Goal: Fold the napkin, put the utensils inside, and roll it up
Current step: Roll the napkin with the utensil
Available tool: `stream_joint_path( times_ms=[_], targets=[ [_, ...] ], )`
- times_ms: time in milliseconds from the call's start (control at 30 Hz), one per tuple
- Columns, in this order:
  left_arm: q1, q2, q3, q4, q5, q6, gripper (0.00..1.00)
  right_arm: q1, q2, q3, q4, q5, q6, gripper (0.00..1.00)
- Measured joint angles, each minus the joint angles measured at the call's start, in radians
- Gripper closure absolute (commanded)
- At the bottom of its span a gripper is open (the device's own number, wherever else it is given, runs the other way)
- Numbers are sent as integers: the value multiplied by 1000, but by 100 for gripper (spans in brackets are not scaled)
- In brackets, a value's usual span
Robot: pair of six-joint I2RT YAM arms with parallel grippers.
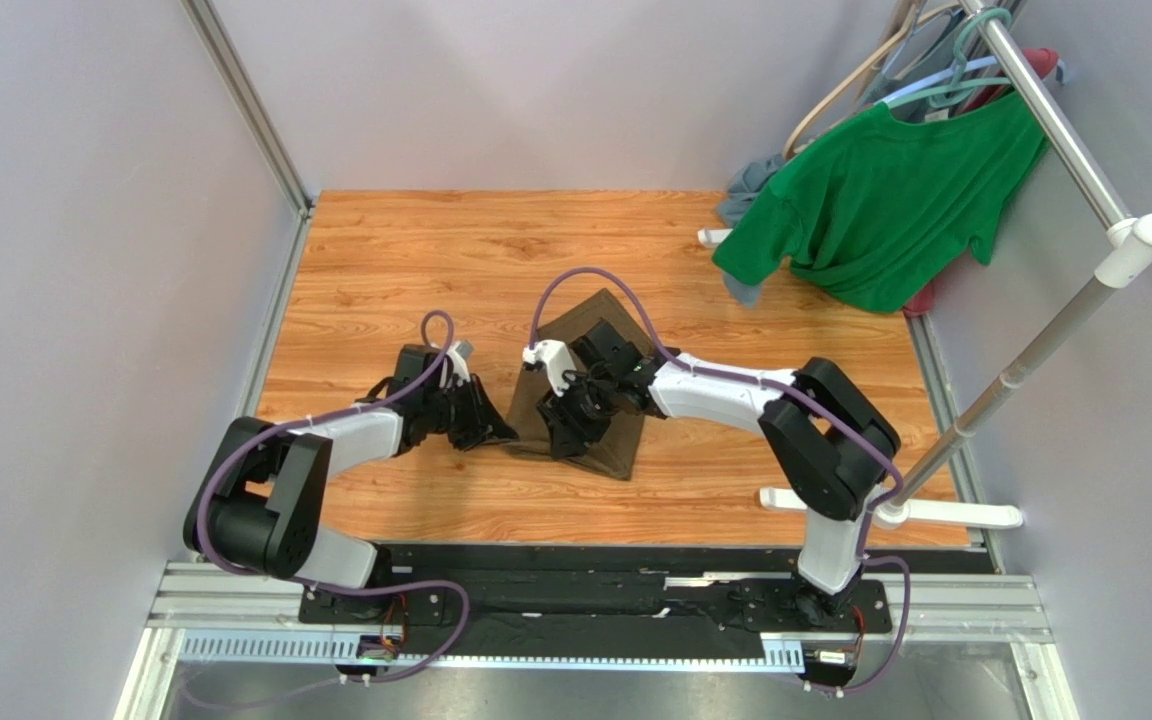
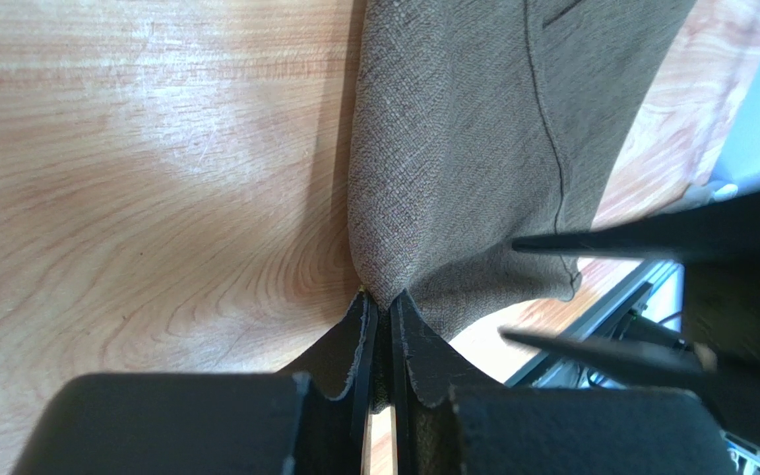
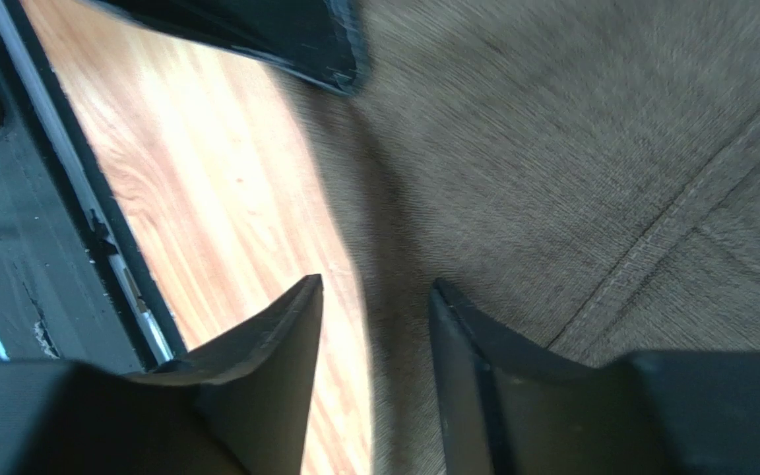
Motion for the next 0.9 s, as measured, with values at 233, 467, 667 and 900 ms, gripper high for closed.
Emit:
stream_joint_path(
  times_ms=[233,467,667,900],
  targets=[
    [21,23,69,-102,13,37,100,159,-157,-45,61,253,-35,41],
    [66,66,92,-145,50,57,100,284,-180,-167,201,510,-98,34],
    [80,101,111,-168,82,59,100,339,-143,-191,300,666,-139,34],
    [90,127,121,-177,116,58,100,394,-49,-182,382,761,-174,34]
  ],
)
